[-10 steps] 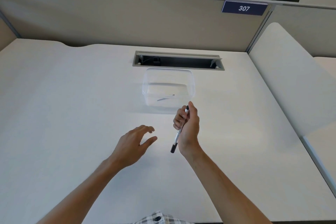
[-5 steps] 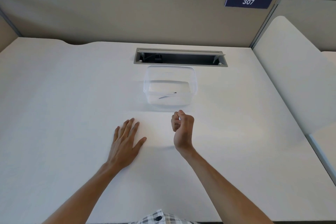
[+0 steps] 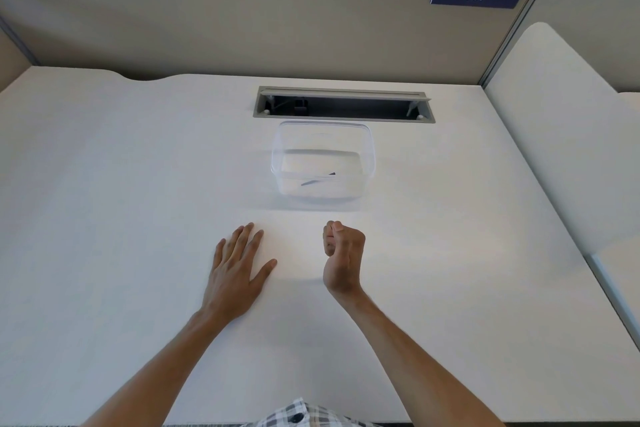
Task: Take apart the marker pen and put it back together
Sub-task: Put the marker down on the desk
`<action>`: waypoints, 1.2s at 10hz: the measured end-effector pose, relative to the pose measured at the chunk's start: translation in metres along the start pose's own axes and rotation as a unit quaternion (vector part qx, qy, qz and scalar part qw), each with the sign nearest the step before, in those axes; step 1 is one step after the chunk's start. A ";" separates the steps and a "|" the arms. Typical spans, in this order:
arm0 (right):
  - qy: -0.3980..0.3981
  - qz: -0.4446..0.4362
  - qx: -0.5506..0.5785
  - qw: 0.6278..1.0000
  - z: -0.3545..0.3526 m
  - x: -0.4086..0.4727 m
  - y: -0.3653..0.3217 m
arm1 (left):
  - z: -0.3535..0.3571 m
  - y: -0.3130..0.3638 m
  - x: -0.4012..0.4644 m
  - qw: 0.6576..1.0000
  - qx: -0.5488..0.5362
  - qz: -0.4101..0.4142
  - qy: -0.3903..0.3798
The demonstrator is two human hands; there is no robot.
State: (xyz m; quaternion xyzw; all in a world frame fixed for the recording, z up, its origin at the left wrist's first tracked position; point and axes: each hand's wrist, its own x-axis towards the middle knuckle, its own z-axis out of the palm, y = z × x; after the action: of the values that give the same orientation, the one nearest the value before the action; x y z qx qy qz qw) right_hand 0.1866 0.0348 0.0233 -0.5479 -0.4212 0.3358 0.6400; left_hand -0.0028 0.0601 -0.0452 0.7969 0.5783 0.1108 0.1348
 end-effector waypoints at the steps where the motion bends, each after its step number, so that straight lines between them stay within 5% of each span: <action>1: 0.006 -0.004 -0.005 1.000 -0.003 0.002 0.001 | 0.002 0.003 0.001 1.000 0.003 0.003 0.001; 12: 0.004 -0.035 -0.019 0.999 -0.001 0.003 0.004 | 0.003 0.002 0.001 1.000 0.001 0.001 0.015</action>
State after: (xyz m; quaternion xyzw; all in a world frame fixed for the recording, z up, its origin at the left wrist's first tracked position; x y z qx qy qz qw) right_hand 0.1888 0.0376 0.0202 -0.5464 -0.4439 0.3028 0.6425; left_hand -0.0002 0.0599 -0.0472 0.7962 0.5793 0.1219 0.1250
